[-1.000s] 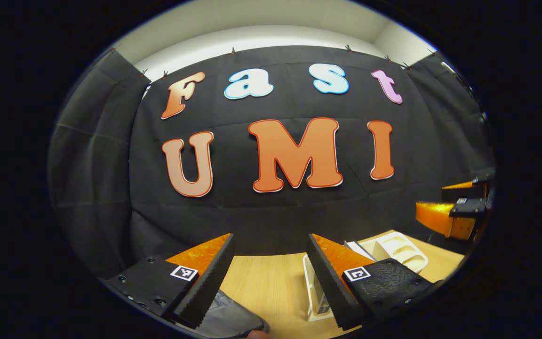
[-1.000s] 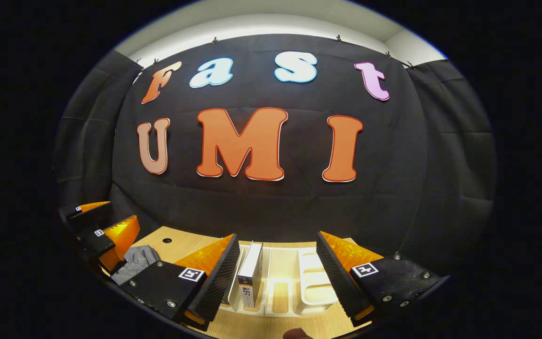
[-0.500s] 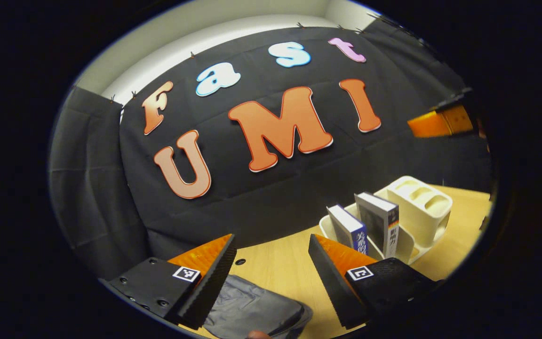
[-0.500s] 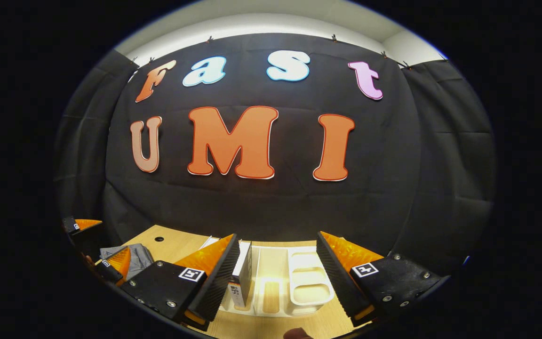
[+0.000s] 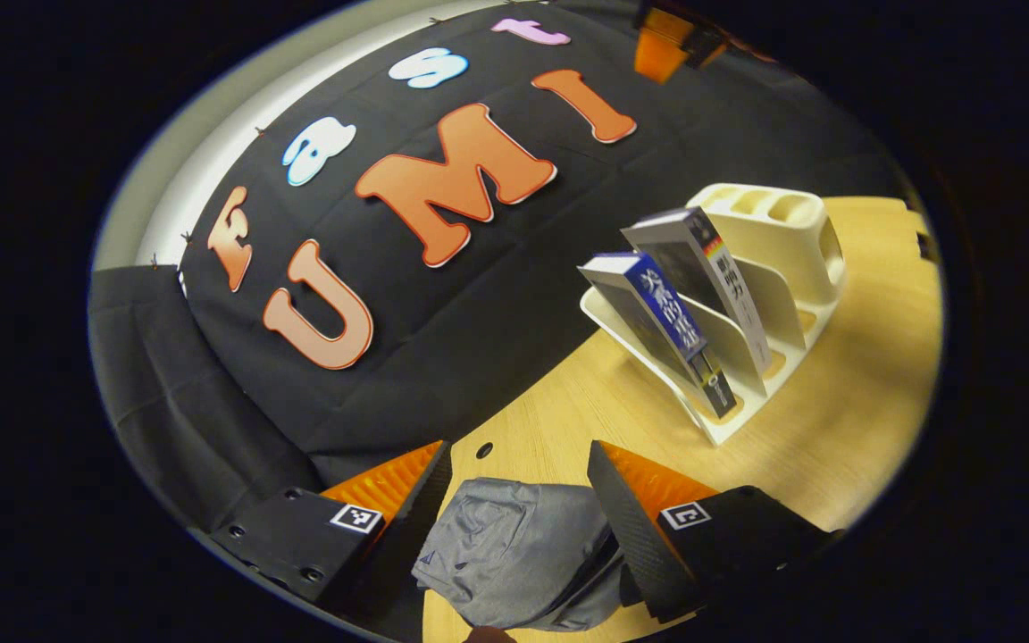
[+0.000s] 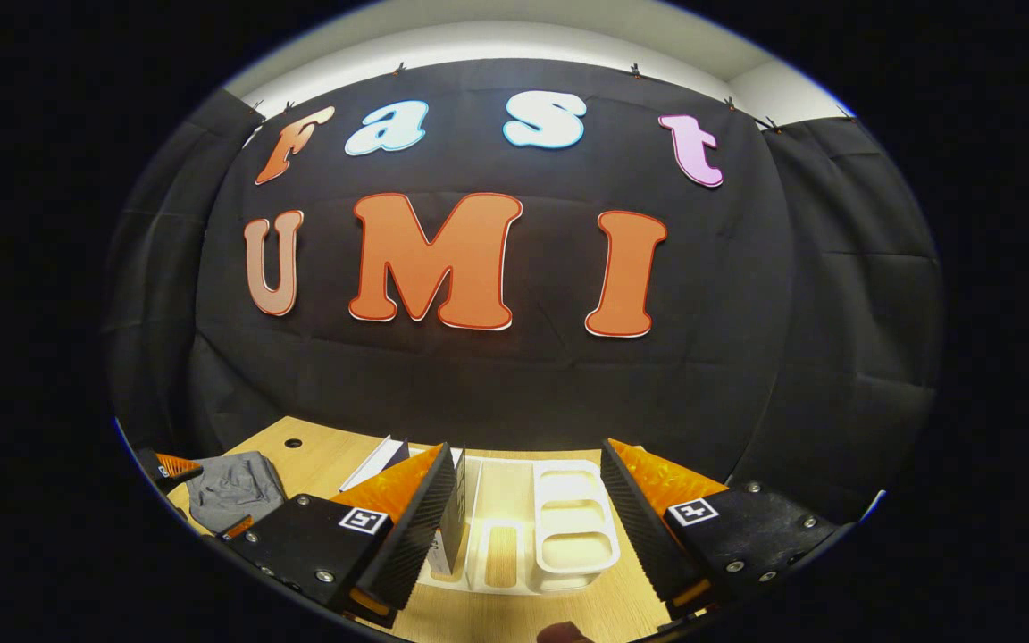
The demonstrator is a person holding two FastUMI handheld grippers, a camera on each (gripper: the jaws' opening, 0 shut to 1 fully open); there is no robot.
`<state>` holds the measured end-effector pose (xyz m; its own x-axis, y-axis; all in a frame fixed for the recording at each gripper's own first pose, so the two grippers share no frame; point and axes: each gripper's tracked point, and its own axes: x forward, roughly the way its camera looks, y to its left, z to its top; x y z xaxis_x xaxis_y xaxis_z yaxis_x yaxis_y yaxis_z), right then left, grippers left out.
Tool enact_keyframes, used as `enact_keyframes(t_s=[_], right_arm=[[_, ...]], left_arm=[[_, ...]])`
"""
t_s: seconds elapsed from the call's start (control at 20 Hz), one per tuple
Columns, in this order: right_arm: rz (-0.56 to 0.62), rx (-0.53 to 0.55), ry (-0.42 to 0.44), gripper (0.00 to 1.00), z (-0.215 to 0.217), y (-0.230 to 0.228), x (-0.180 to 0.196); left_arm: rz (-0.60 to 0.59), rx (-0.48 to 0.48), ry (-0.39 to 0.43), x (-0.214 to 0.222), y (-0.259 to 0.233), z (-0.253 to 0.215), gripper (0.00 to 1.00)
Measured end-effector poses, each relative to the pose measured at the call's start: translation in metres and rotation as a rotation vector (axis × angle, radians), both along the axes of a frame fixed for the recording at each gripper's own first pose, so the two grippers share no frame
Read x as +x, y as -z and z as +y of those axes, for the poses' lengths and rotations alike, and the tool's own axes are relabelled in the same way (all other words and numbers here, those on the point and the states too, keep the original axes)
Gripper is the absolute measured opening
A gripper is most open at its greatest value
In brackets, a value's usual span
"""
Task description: Open the schoolbag, grab two books from the bookshelf and put them into the schoolbag.
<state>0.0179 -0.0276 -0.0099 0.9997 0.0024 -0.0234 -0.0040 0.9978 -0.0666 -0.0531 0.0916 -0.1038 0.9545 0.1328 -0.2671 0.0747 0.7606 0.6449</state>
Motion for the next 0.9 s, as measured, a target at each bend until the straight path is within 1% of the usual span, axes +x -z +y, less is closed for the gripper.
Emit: enact_keyframes(t_s=[0.25,0.45,0.6,0.7,0.85,0.9], right_arm=[[0.012,-0.009,0.002,0.98,-0.003,0.004,-0.003],[0.016,-0.008,-0.005,0.98,-0.004,0.006,-0.004],[0.018,-0.007,-0.008,0.98,-0.006,0.008,-0.005],[0.021,-0.007,-0.014,0.98,-0.006,0.009,-0.005],[0.023,-0.005,-0.017,0.98,-0.008,0.011,-0.006],[0.026,-0.002,-0.02,0.98,-0.009,0.011,-0.005]], left_arm=[[0.094,0.097,-0.011,-0.018,0.023,0.02,0.97],[0.166,0.161,-0.051,-0.036,0.042,0.033,0.97],[0.209,0.181,-0.075,-0.045,0.053,0.038,0.97],[0.214,0.203,-0.093,-0.049,0.05,0.042,0.97],[0.23,0.231,-0.089,-0.045,0.055,0.045,0.97],[0.239,0.223,-0.083,-0.045,0.06,0.043,0.97]])
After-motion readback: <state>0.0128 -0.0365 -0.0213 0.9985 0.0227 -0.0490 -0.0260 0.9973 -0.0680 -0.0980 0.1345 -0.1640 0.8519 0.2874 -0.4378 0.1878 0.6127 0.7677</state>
